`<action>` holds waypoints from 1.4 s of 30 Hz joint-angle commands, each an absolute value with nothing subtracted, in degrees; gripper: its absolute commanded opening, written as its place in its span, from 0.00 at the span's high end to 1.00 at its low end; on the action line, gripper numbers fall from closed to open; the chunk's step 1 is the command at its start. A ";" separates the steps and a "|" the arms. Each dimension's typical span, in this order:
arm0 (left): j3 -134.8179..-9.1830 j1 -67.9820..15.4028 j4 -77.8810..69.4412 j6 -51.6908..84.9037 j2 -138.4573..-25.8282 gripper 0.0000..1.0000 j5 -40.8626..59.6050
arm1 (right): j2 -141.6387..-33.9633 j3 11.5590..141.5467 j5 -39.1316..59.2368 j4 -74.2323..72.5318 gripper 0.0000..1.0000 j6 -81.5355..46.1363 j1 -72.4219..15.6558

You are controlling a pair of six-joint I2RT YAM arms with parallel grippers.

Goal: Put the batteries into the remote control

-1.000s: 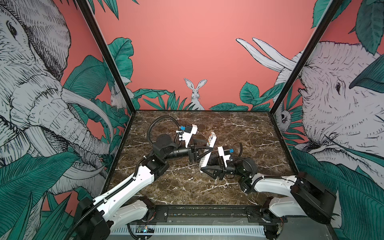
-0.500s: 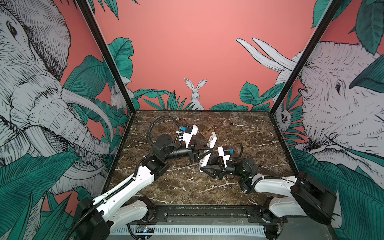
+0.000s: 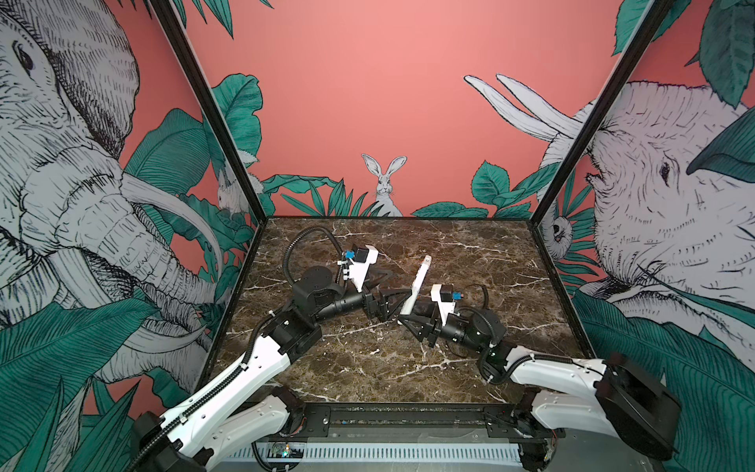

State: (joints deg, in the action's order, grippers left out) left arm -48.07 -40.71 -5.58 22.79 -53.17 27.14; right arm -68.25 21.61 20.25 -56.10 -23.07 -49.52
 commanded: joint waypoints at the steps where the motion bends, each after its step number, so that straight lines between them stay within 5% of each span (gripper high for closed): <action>1: -50.24 -40.52 -2.53 20.56 -52.70 0.03 22.99 | -66.90 24.58 13.03 -47.58 1.00 -19.00 -49.52; 15: -54.15 -45.69 -4.93 17.67 -61.68 0.17 13.73 | -67.71 27.61 0.43 -36.39 1.00 -16.64 -51.06; 42: -58.13 -47.38 -13.78 22.12 -76.04 0.45 8.27 | -69.05 27.42 -3.54 -35.85 1.00 -16.41 -51.68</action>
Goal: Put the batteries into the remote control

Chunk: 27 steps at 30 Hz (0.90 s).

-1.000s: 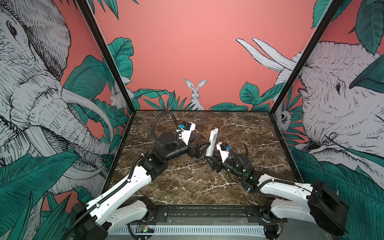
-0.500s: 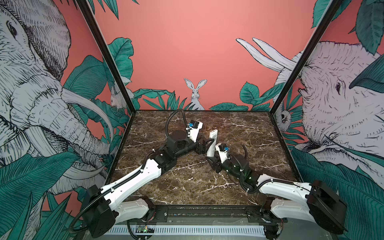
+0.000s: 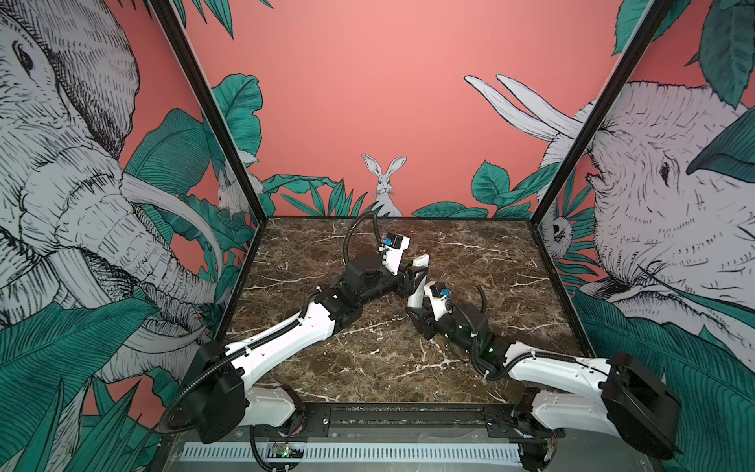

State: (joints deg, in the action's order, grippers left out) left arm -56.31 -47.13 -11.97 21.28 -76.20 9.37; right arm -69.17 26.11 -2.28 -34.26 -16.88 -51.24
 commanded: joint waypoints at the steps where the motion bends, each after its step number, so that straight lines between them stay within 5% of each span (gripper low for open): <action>1: -58.18 -47.38 -13.80 22.12 -76.26 0.47 8.28 | -68.94 27.35 -3.60 -35.79 1.00 -16.43 -51.72; 27: -58.58 -47.64 -13.32 22.81 -79.89 0.69 8.92 | -69.88 28.56 -3.69 -34.94 1.00 -15.90 -51.86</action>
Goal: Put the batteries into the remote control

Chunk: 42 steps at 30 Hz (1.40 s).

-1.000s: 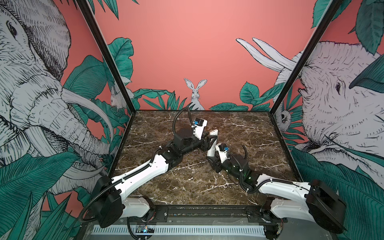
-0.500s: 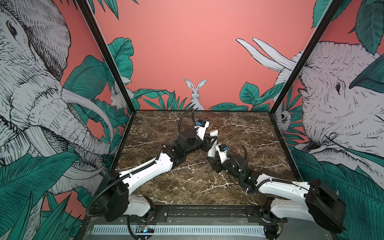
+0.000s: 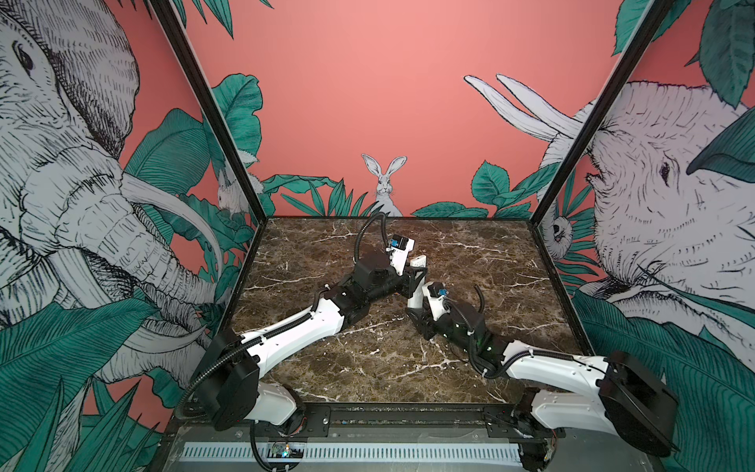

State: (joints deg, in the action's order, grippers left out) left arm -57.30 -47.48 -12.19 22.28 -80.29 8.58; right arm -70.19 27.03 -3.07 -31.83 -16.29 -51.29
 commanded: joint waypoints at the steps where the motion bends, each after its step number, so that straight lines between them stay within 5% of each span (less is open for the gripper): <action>1: -58.50 -47.65 -13.27 22.79 -79.81 0.71 8.92 | -69.86 28.52 -3.80 -34.98 1.00 -15.90 -51.83; 12: -58.27 -47.64 -12.94 22.78 -79.66 0.98 10.35 | -70.03 28.39 -2.78 -35.43 0.98 -15.70 -51.99; 18: -59.17 -47.40 -9.36 21.50 -79.78 1.00 9.14 | -71.20 28.53 0.93 -36.94 0.49 -13.31 -52.27; 24: -58.99 -44.25 -6.32 21.63 -79.20 1.00 12.50 | -71.61 28.61 3.18 -36.38 0.17 -7.91 -52.92; 42: -50.22 -27.38 0.48 25.12 -70.01 1.00 33.86 | -71.56 26.47 20.04 -40.47 0.03 16.51 -53.70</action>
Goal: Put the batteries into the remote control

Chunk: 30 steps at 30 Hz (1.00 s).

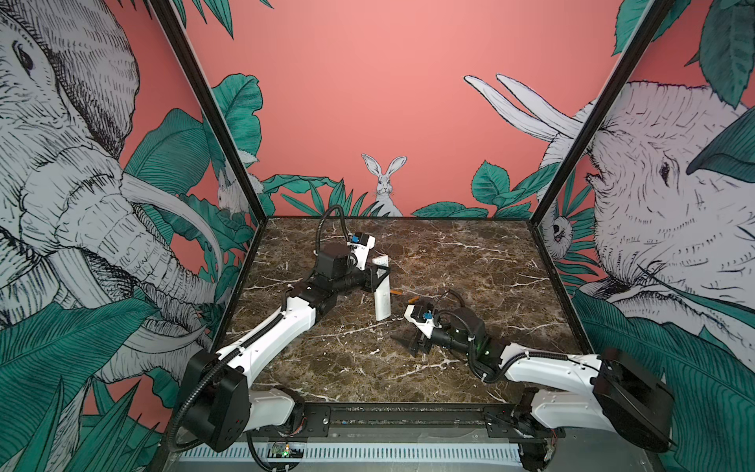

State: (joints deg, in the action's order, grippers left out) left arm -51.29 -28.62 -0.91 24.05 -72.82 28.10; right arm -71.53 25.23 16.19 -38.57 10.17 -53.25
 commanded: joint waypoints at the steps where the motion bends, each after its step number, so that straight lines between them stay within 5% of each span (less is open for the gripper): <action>1: -49.68 -26.51 1.14 25.16 -69.50 1.00 35.83 | -72.35 27.57 20.65 -39.05 0.03 17.44 -53.68; 9: -46.60 -19.49 -0.34 28.27 -68.90 1.00 47.89 | -74.61 31.91 19.57 -38.67 0.00 17.01 -53.76; 25: -52.37 -17.58 5.93 23.16 -75.44 1.00 55.20 | -74.44 47.09 22.85 -7.03 0.01 26.82 -54.81; 30: -52.17 -17.67 1.50 25.91 -78.27 1.00 56.77 | -71.61 45.05 21.00 -8.81 0.01 25.66 -56.68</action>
State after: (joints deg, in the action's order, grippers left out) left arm -51.62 -17.96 2.90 25.52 -77.41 54.22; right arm -73.63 45.58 20.78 -10.37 24.25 -55.37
